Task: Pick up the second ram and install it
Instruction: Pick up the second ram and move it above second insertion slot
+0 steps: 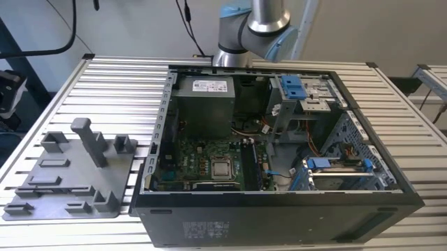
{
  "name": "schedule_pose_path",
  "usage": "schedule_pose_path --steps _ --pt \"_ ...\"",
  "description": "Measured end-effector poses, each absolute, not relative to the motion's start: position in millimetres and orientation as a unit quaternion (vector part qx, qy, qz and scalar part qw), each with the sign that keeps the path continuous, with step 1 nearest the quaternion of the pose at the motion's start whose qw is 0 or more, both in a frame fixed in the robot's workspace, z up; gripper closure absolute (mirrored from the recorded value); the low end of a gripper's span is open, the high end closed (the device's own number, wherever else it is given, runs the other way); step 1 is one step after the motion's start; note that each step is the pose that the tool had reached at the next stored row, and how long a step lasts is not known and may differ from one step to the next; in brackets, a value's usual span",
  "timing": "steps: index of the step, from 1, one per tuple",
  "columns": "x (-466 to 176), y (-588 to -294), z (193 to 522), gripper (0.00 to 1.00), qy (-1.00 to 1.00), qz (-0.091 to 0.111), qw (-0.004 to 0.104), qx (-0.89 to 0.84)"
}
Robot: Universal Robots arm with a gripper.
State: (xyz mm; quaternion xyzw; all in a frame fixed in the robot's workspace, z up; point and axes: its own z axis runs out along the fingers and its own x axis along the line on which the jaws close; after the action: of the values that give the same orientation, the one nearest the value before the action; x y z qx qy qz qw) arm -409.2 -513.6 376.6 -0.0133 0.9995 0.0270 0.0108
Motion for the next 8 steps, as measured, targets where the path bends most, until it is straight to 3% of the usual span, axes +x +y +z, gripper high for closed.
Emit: schedule_pose_path --steps 8 --pt "-409.2 -513.5 376.7 0.89 0.997 0.028 0.009 -0.068"
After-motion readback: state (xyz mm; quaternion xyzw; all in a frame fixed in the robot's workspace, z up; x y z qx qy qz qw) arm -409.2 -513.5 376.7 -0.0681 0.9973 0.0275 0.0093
